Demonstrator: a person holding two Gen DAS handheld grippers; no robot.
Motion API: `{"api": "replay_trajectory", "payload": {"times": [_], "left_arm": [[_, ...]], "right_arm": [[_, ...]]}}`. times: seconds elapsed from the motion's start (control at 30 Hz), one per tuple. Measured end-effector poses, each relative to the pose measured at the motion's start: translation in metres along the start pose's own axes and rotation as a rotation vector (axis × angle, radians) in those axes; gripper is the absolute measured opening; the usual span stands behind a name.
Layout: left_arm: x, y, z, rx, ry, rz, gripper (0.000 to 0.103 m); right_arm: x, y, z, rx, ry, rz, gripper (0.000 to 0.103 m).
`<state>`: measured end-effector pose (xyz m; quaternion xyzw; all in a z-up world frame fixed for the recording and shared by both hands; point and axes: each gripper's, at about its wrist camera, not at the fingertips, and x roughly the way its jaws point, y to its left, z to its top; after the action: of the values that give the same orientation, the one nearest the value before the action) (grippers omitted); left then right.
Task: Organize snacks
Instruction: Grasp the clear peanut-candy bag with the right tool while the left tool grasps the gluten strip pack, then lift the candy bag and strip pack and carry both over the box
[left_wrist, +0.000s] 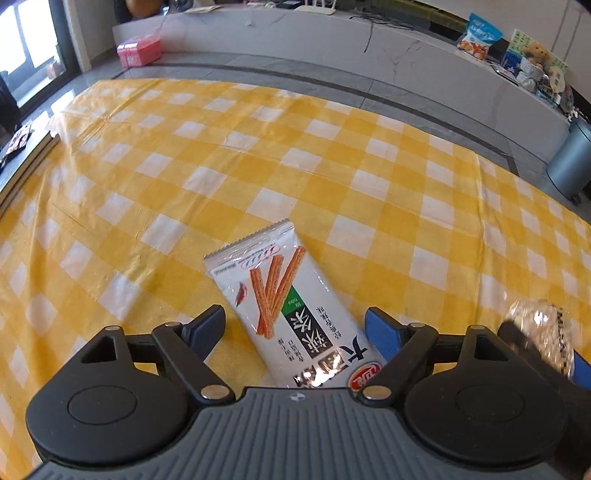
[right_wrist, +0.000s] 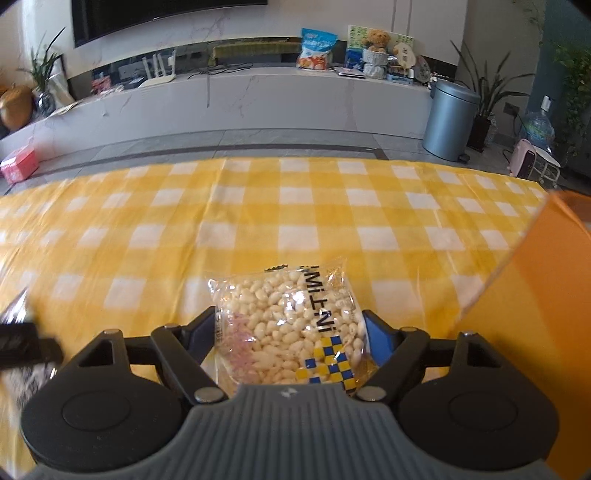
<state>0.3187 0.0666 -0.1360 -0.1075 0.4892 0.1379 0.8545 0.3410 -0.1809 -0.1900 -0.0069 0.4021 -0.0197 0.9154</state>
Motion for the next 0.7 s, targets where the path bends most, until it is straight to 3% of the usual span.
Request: {"api": "replay_trajectory", "payload": {"times": [0.1,0.23,0.33,0.5,0.6,0.7], "left_arm": [[-0.007,0.003,-0.008,0.007,-0.015,-0.021,0.086],[-0.02,0.008,-0.023,0.052,-0.036,-0.077,0.066],[-0.03,0.01,-0.04,0.108,-0.032,-0.111,0.065],[-0.051,0.005,-0.078,0.322,-0.041,-0.208,0.063],[-0.06,0.007,-0.09,0.336,-0.018,-0.283,0.063],[-0.063,0.003,-0.098,0.361,-0.029,-0.273,0.066]], "right_arm": [[-0.026,0.009,-0.021,-0.087,0.021,0.016,0.079],[-0.052,0.003,-0.044,-0.069,0.121,0.1,0.079],[-0.072,0.0,-0.066,-0.117,0.139,0.116,0.079],[-0.102,-0.014,-0.097,-0.148,0.162,0.152,0.079],[-0.115,-0.027,-0.11,-0.132,0.154,0.15,0.079],[-0.12,-0.031,-0.117,-0.12,0.132,0.141,0.08]]}}
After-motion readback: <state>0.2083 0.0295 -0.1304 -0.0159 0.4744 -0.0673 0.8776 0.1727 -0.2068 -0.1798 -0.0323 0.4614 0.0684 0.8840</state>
